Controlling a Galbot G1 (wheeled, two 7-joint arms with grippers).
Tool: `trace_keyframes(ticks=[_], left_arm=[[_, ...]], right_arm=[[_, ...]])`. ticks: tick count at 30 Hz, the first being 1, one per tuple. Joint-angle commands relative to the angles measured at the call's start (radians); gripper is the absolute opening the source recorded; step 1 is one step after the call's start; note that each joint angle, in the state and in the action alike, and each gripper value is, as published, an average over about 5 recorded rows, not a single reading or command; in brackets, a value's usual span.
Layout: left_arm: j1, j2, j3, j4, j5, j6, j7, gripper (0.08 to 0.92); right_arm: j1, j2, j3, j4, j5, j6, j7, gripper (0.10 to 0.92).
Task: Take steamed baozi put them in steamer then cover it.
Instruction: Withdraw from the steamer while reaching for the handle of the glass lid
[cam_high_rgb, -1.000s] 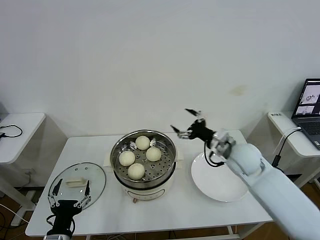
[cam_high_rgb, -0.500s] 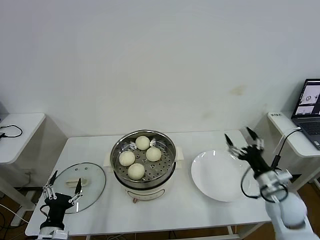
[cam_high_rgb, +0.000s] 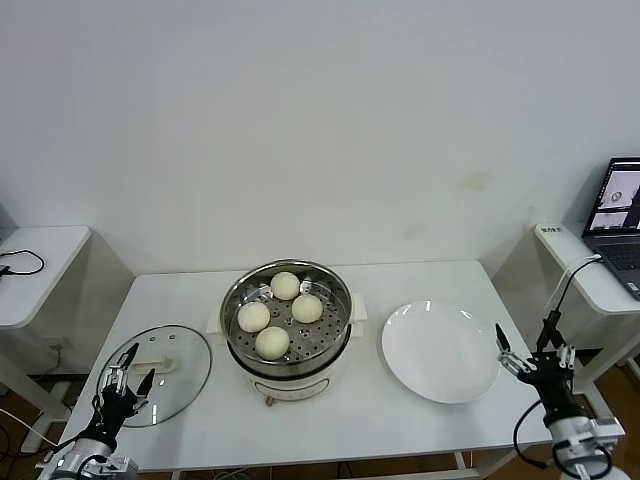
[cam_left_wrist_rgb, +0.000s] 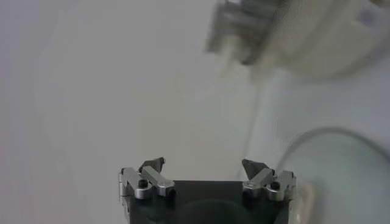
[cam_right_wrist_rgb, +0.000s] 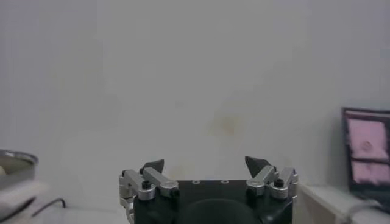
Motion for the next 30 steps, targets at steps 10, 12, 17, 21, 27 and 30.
trace_keyframes(ticks=[10,12,17,21,27,30], left_arm=[[-0.22,0.095,0.051,0.27,0.229,-0.023,0.039,0.823],[-0.235,0.093,0.059,0.281,0.225,-0.023,0.042,0.823],[-0.272,0.081,0.076,0.307,0.222,-0.024,0.044,0.823],[-0.308,0.071,0.089,0.335,0.218,-0.026,0.046,0.823],[-0.331,0.064,0.109,0.346,0.173,-0.024,0.059,0.823],[-0.337,0.059,0.116,0.35,0.142,-0.021,0.066,0.823]], right_arm=[[-0.078,0.087,0.02,-0.009,-0.024,0.015,-0.01,0.823],[-0.078,0.091,0.018,-0.012,-0.027,0.016,-0.011,0.823],[-0.081,0.095,0.019,-0.015,-0.029,0.017,-0.012,0.823],[-0.086,0.097,0.02,-0.02,-0.031,0.02,-0.014,0.823],[-0.098,0.097,0.022,-0.025,-0.035,0.025,-0.018,0.823],[-0.099,0.096,0.022,-0.031,-0.035,0.027,-0.019,0.823]])
